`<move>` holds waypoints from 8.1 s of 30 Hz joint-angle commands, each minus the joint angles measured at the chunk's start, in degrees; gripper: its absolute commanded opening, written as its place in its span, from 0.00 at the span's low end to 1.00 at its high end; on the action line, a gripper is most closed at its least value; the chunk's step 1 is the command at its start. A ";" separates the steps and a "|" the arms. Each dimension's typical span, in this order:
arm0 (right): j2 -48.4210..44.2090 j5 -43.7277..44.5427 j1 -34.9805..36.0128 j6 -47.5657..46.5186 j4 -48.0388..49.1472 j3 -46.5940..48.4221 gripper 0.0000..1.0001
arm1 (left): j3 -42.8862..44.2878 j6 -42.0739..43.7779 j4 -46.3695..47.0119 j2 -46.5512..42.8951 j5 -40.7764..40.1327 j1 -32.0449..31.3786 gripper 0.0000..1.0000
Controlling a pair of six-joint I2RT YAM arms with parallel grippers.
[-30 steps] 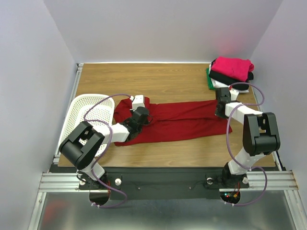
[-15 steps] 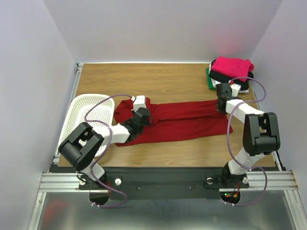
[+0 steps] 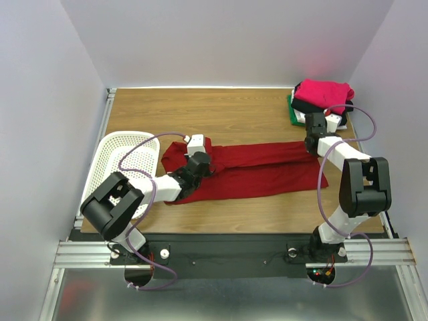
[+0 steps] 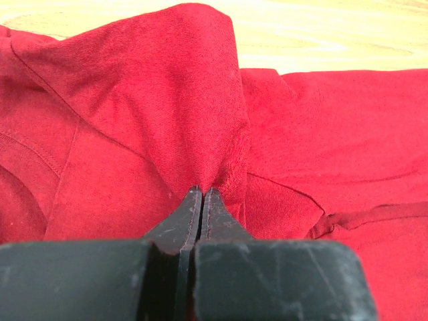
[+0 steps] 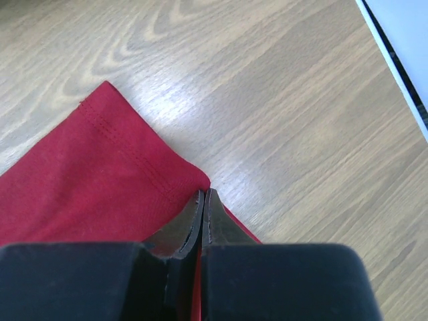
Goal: Fold and stack the t-shirts
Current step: Fold the tshirt
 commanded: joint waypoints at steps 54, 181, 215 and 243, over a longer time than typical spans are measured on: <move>-14.93 -21.75 4.55 -0.56 11.49 -7.65 0.75 | 17.81 7.74 -1.93 11.95 -2.88 5.31 0.04; -10.98 -24.38 9.91 -2.23 12.72 -6.16 0.75 | 0.41 -7.65 -14.85 -4.12 -14.13 -1.01 0.00; -9.84 -25.09 10.17 -2.67 12.72 -5.63 0.75 | -14.27 -24.26 -35.76 -39.11 -8.41 -3.65 0.41; -2.46 -20.78 9.99 -1.53 12.55 -3.35 0.77 | 0.49 -4.66 -4.31 -4.58 -3.94 6.80 0.83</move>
